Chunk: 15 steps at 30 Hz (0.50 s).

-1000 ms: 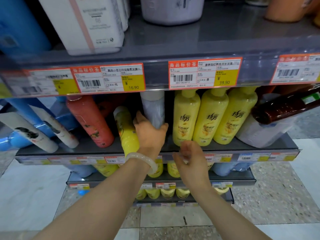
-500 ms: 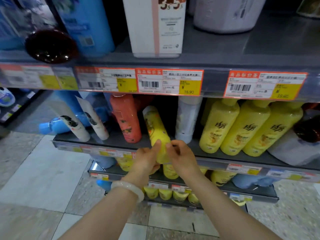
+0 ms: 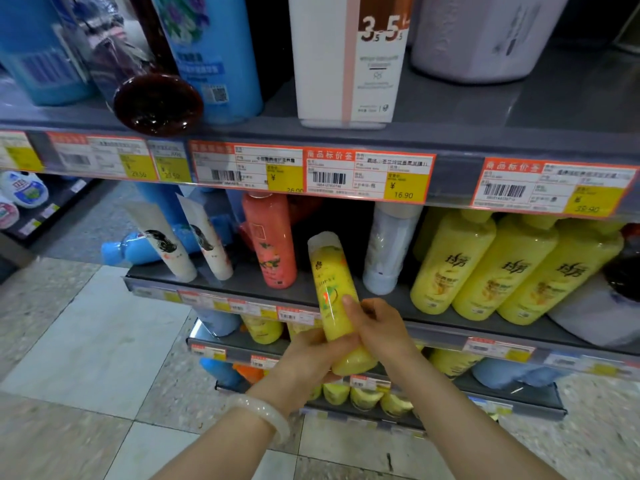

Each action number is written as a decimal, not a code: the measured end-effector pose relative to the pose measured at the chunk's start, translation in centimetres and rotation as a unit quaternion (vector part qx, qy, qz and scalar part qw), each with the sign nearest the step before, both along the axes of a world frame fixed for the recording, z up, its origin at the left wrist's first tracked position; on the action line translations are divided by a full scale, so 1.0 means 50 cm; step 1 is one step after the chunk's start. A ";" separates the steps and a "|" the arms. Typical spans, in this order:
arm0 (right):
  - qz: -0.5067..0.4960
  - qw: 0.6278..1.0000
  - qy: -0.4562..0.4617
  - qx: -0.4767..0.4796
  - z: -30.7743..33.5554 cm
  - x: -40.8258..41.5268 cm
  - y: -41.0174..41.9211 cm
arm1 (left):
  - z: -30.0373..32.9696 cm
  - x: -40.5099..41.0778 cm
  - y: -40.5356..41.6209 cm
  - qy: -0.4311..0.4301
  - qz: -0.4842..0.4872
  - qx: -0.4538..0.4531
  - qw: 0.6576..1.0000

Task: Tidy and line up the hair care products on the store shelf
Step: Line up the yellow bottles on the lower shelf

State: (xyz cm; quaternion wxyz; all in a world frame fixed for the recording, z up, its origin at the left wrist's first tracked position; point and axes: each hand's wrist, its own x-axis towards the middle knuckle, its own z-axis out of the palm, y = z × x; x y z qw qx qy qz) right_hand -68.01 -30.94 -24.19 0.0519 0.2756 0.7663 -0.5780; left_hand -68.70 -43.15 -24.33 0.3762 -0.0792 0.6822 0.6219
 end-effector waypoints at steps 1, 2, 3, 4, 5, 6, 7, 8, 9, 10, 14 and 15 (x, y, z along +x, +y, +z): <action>0.016 1.000 -0.015 -0.004 -0.001 0.004 0.000 | -0.008 0.008 -0.004 0.016 -0.021 -0.019 0.999; 0.034 0.999 -0.028 -0.007 -0.003 0.011 -0.001 | -0.014 0.017 -0.007 0.032 -0.029 -0.038 0.998; 0.049 0.998 -0.034 -0.012 -0.005 0.020 -0.003 | -0.023 0.027 -0.010 0.048 -0.029 -0.050 0.997; 0.059 0.998 -0.031 -0.014 -0.008 0.029 -0.005 | -0.031 0.035 -0.013 0.063 -0.027 -0.052 0.996; 0.067 0.997 -0.023 -0.013 -0.009 0.036 -0.005 | -0.038 0.043 -0.014 0.077 -0.022 -0.051 0.996; 0.070 0.997 -0.012 -0.015 -0.009 0.040 -0.003 | -0.043 0.048 -0.016 0.091 -0.014 -0.047 0.995; 0.069 0.997 -0.002 -0.025 -0.008 0.041 -0.001 | -0.045 0.051 -0.016 0.107 -0.003 -0.047 0.993; 0.066 0.997 0.009 -0.040 -0.004 0.041 0.000 | -0.042 0.051 -0.015 0.121 0.005 -0.044 0.992; 0.062 0.996 0.019 -0.054 0.002 0.038 0.001 | -0.037 0.048 -0.015 0.136 0.011 -0.037 0.990; 0.058 0.996 0.031 -0.068 0.009 0.034 0.002 | -0.031 0.042 -0.014 0.153 0.013 -0.030 0.988; 0.047 0.987 0.088 -0.127 0.050 0.012 0.007 | 0.004 0.012 -0.007 0.205 0.024 0.000 0.978; 0.053 0.984 0.100 -0.135 0.059 0.006 0.010 | 0.012 0.003 -0.006 0.217 0.026 0.004 0.976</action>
